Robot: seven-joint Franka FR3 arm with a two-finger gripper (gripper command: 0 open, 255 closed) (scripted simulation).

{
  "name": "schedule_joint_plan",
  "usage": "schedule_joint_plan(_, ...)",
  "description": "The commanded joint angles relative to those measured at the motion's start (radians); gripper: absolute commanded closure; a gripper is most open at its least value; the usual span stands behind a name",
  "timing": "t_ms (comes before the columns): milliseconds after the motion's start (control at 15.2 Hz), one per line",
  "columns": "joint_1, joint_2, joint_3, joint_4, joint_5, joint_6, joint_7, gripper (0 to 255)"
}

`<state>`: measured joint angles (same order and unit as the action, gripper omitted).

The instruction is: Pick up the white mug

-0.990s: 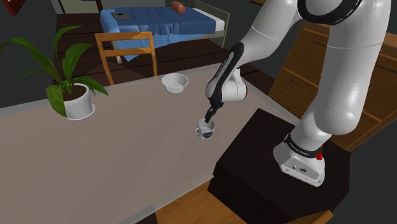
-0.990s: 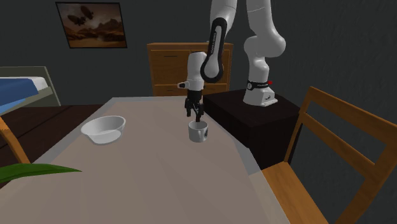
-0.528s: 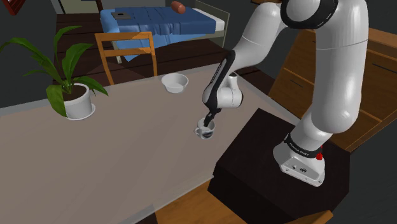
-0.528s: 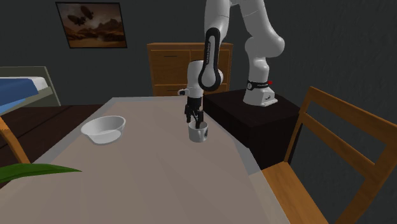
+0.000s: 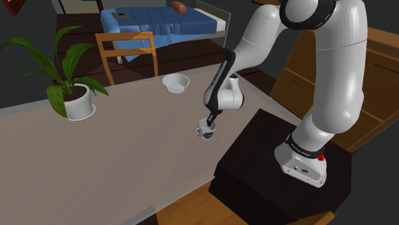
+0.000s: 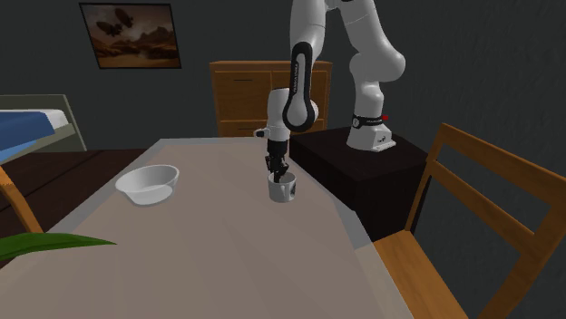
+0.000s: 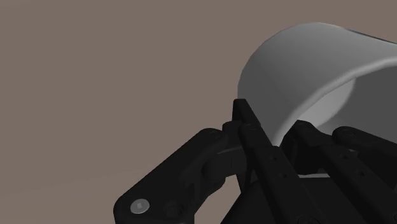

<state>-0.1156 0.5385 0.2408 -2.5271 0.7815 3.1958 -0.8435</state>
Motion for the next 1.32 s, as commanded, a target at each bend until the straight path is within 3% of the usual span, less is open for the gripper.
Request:
schedule_joint_plan(0, 0.000, 0.000, 0.000, 0.000, 0.000, 0.000, 0.000, 255)
schedule_joint_plan(198, 0.003, 0.000, -0.003, 0.001, 0.000, -0.002, 0.001, 255)
schedule_joint_plan(594, 0.101, -0.118, -0.099, -0.044, -0.025, -0.088, 0.055, 255)
schedule_joint_plan(1254, 0.256, -0.288, -0.276, -0.107, -0.166, -0.211, 0.202, 255)
